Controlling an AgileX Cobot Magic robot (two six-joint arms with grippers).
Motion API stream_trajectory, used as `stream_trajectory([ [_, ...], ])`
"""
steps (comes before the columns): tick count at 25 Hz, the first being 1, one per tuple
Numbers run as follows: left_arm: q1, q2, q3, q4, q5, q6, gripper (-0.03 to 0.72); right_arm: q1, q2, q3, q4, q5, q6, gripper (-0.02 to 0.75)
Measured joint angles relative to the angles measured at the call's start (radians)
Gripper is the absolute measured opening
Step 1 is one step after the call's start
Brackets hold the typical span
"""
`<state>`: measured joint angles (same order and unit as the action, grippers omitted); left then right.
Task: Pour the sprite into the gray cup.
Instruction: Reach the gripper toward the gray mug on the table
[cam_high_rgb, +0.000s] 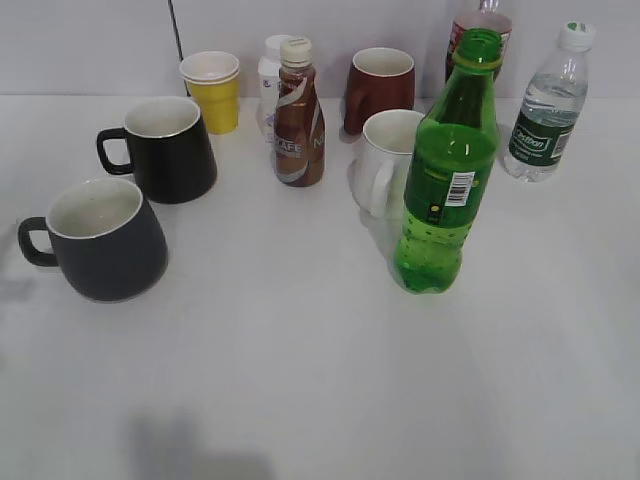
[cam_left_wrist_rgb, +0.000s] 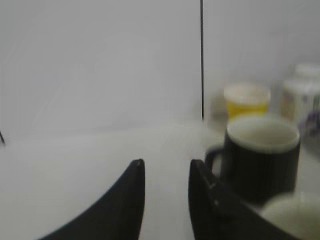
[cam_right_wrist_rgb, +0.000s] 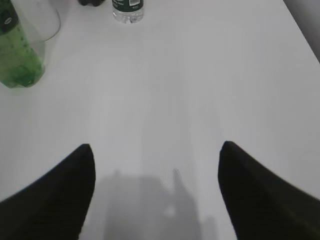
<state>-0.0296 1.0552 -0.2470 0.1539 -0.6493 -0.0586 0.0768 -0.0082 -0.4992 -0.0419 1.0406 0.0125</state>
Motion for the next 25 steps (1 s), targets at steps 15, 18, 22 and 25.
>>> stream_trajectory([
  [15, 0.0, 0.248, 0.138, 0.105, -0.131, 0.0, 0.274, 0.0, 0.0, 0.0, 0.0, 0.0, 0.0, 0.574],
  [18, 0.0, 0.314, 0.125, 0.111, -0.165, 0.0, 0.277, 0.0, 0.0, 0.0, 0.0, 0.0, 0.0, 0.574],
  [22, 0.0, 0.393, 0.094, 0.119, -0.211, 0.0, 0.277, 0.0, 0.0, 0.0, 0.0, 0.0, 0.0, 0.574],
  [25, 0.0, 0.452, 0.07, 0.123, -0.234, 0.004, 0.277, 0.0, 0.0, 0.0, 0.0, 0.0, -0.001, 0.574],
])
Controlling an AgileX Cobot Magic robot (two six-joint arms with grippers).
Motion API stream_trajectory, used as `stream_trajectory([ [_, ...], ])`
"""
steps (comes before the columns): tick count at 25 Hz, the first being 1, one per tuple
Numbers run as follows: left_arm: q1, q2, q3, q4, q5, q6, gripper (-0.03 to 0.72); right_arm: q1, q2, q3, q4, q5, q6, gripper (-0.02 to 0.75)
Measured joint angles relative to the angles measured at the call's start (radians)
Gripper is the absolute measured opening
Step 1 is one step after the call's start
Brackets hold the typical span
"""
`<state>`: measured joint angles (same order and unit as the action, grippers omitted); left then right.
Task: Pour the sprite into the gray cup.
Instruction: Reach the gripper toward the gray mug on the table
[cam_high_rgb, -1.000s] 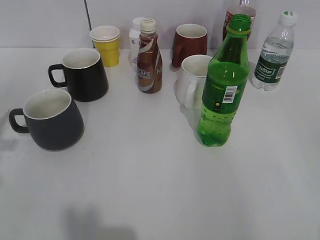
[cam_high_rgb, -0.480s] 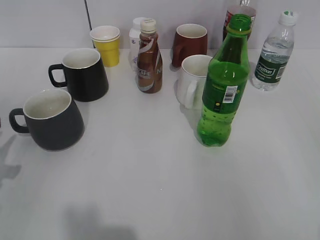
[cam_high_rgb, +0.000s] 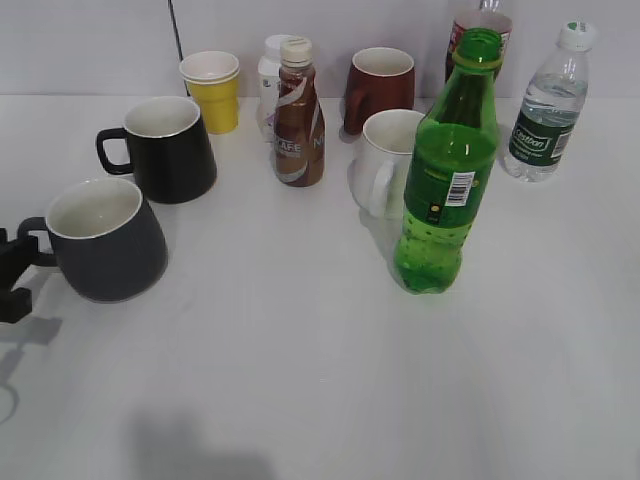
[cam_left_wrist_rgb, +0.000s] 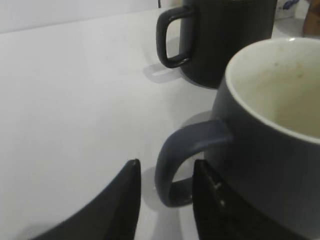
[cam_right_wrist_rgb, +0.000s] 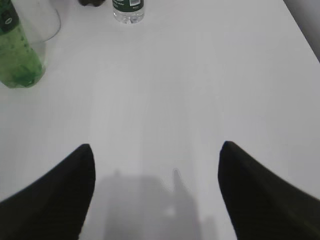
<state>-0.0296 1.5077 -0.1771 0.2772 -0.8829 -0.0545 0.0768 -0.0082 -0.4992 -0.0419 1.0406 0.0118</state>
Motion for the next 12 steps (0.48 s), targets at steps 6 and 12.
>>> stream_trajectory([
  [6, 0.0, 0.095, -0.054, 0.005, -0.066, 0.007, 0.264, 0.0, 0.0, 0.0, 0.0, 0.0, 0.0, 0.574],
  [12, 0.0, 0.168, -0.129, 0.036, -0.069, 0.018, 0.05, 0.0, 0.0, 0.0, 0.0, 0.0, 0.001, 0.574],
])
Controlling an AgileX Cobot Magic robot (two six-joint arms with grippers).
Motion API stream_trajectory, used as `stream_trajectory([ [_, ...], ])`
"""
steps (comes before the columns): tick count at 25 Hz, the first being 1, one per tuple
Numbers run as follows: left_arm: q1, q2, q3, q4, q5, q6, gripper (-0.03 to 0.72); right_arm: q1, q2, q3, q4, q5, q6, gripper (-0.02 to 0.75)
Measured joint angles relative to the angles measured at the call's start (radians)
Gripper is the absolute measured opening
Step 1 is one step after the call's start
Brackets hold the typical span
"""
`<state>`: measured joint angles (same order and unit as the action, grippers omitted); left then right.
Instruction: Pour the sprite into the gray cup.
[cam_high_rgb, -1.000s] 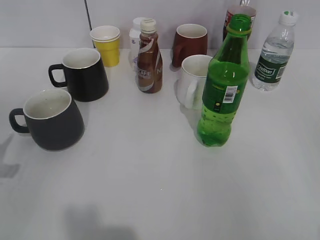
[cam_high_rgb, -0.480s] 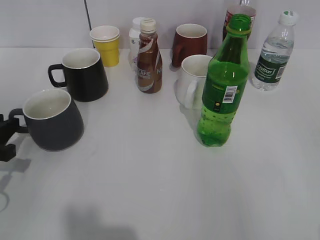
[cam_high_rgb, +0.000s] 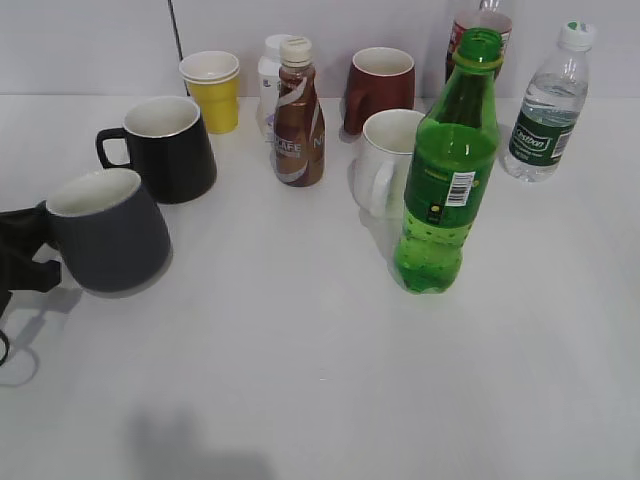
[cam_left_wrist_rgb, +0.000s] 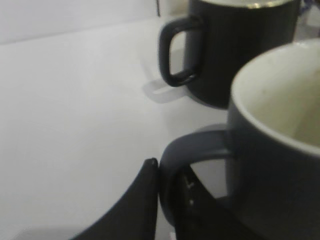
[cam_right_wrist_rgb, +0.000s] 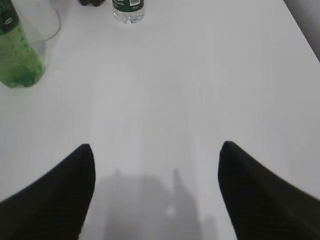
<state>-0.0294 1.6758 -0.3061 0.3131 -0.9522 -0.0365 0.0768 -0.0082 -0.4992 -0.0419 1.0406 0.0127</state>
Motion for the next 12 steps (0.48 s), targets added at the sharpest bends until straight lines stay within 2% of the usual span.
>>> stream_trajectory([
  [3, 0.0, 0.022, -0.034, 0.034, 0.0, 0.001, 0.05, 0.0, 0.0, 0.0, 0.0, 0.0, 0.0, 0.574],
  [12, -0.007, 0.02, -0.055, -0.016, -0.037, 0.006, 0.05, 0.0, 0.0, 0.0, 0.013, 0.0, -0.001, 0.574],
])
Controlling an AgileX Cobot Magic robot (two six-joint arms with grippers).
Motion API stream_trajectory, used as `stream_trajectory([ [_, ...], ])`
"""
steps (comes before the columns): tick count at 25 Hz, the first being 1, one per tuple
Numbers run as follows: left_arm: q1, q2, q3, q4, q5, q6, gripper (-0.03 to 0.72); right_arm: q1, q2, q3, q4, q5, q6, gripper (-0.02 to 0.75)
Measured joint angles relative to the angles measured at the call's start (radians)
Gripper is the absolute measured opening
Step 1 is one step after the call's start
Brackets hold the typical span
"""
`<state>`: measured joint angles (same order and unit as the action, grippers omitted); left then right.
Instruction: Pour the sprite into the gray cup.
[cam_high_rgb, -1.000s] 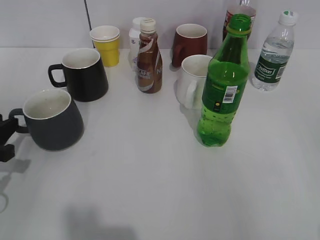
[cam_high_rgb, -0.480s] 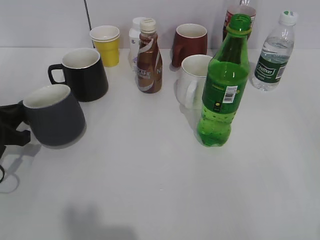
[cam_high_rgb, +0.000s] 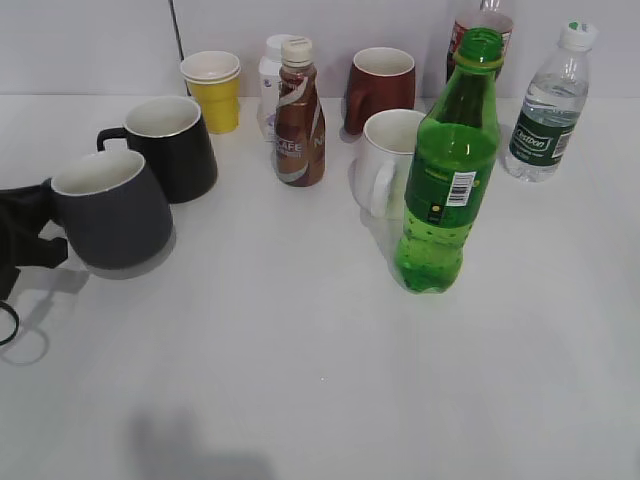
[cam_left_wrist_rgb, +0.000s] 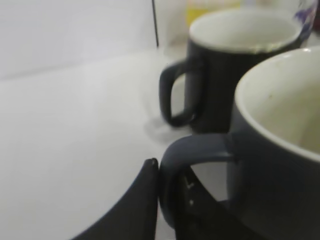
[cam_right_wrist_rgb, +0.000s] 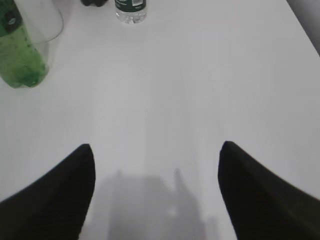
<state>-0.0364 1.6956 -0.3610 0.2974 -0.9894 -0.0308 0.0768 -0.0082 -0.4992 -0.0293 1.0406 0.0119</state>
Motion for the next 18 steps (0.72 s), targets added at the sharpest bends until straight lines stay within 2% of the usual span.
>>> stream_trajectory([
  [3, -0.017, -0.073, 0.0, 0.0, 0.004, 0.002, 0.05, 0.0, 0.0, 0.0, 0.029, 0.0, -0.012, 0.574],
  [7, -0.047, -0.231, 0.0, -0.001, 0.065, 0.002, 0.05, 0.0, 0.019, -0.012, 0.152, -0.023, -0.136, 0.574],
  [9, -0.069, -0.305, 0.0, 0.001, 0.123, 0.002, 0.05, 0.0, 0.062, -0.026, 0.216, -0.15, -0.196, 0.574],
  [12, -0.1, -0.402, 0.0, 0.003, 0.21, 0.002, 0.05, 0.0, 0.161, -0.033, 0.308, -0.468, -0.267, 0.568],
  [14, -0.12, -0.448, 0.0, 0.003, 0.256, 0.002, 0.05, 0.0, 0.239, -0.033, 0.404, -0.61, -0.353, 0.545],
  [18, -0.158, -0.518, 0.0, 0.007, 0.306, 0.002, 0.05, 0.0, 0.403, -0.032, 0.722, -0.733, -0.612, 0.494],
])
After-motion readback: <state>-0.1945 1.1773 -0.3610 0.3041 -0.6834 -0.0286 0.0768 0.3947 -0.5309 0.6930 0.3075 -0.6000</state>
